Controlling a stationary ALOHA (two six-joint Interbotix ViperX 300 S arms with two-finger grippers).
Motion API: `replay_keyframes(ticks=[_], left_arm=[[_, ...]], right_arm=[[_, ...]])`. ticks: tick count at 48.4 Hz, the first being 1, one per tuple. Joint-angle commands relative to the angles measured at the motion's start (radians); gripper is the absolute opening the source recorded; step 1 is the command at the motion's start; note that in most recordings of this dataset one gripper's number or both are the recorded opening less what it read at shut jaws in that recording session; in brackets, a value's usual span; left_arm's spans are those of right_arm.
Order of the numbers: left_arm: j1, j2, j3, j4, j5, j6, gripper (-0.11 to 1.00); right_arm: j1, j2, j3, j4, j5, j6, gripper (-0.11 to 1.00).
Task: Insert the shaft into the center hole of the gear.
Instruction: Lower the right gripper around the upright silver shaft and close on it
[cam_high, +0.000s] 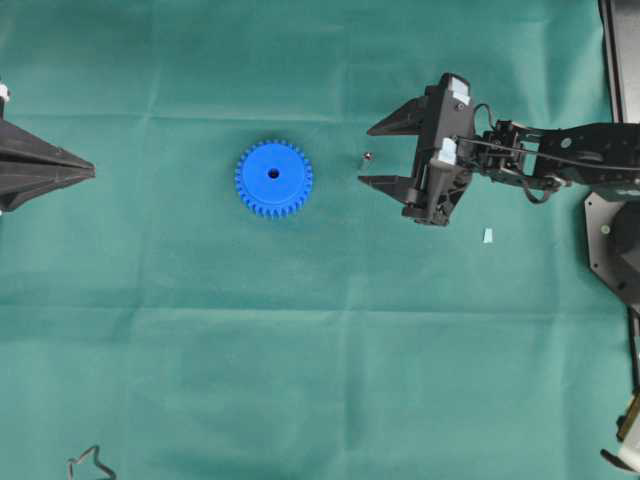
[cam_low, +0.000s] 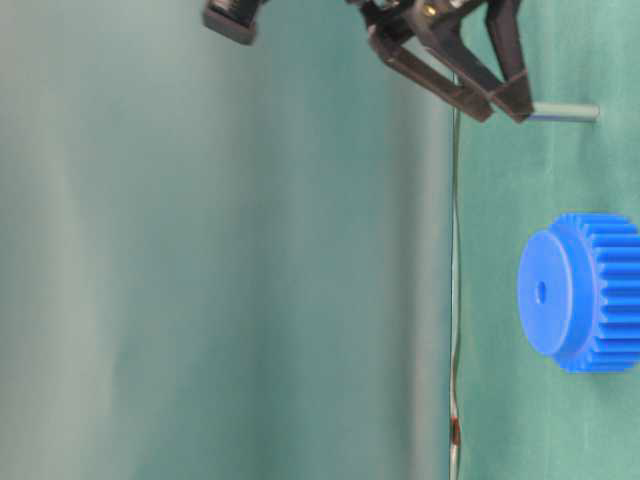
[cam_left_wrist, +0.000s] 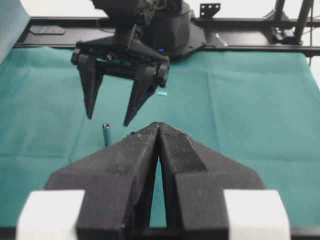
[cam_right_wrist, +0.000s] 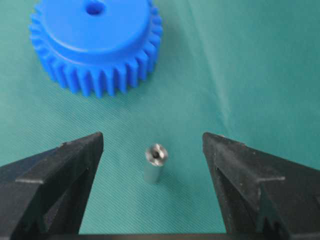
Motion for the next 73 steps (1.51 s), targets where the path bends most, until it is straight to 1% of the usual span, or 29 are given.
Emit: replay_keyframes(ticks=[1,11,15,18,22,24,25,29,32,33,47,53,57,69,73], left_arm=[[0.000,0.008,-0.025,0.003,-0.005,-0.002,0.00],[0.000,0.008,-0.023,0.005,-0.003,-0.002,0.00],[0.000,0.008,-0.025,0.005,-0.002,-0.002,0.00],[0.000,0.008,-0.025,0.005,0.002,-0.002,0.00],[0.000,0.008,-0.025,0.005,0.003,-0.002,0.00],[0.000,0.008,-0.025,0.005,0.005,-0.002,0.00],[0.000,0.008,-0.025,0.005,0.005,-0.002,0.00],[0.000,0.008,-0.025,0.003,0.005,-0.002,0.00],[0.000,0.008,-0.025,0.005,0.005,-0.002,0.00],[0.000,0.008,-0.025,0.003,0.005,-0.002,0.00],[0.000,0.008,-0.025,0.005,0.006,-0.003,0.00],[0.000,0.008,-0.026,0.005,0.008,-0.005,0.00],[0.000,0.008,-0.025,0.003,0.008,-0.006,0.00],[0.002,0.008,-0.025,0.005,0.008,-0.005,0.00],[0.000,0.008,-0.025,0.003,0.008,-0.006,0.00]], right_arm=[[-0.003,0.009,-0.012,0.012,-0.032,0.002,0.85],[-0.003,0.034,-0.012,0.020,-0.041,0.002,0.84],[-0.003,0.034,-0.012,0.020,-0.041,0.002,0.81],[-0.003,0.034,-0.012,0.015,-0.037,0.000,0.76],[0.000,0.034,-0.012,0.014,-0.034,-0.002,0.65],[0.000,0.034,-0.011,0.014,-0.032,-0.002,0.56],[0.002,0.034,-0.011,0.012,-0.032,-0.002,0.49],[0.003,0.034,-0.011,0.011,-0.032,-0.003,0.30],[0.003,0.034,-0.009,0.011,-0.032,-0.003,0.18],[0.003,0.034,-0.009,0.011,-0.032,-0.003,0.17],[0.003,0.029,-0.012,0.011,-0.029,-0.003,0.17],[0.002,-0.006,-0.020,0.011,-0.002,-0.005,0.17],[0.002,-0.052,-0.028,0.011,0.040,-0.009,0.17],[-0.003,-0.221,-0.067,0.009,0.245,-0.031,0.17],[-0.002,-0.259,-0.077,0.011,0.287,-0.037,0.17]])
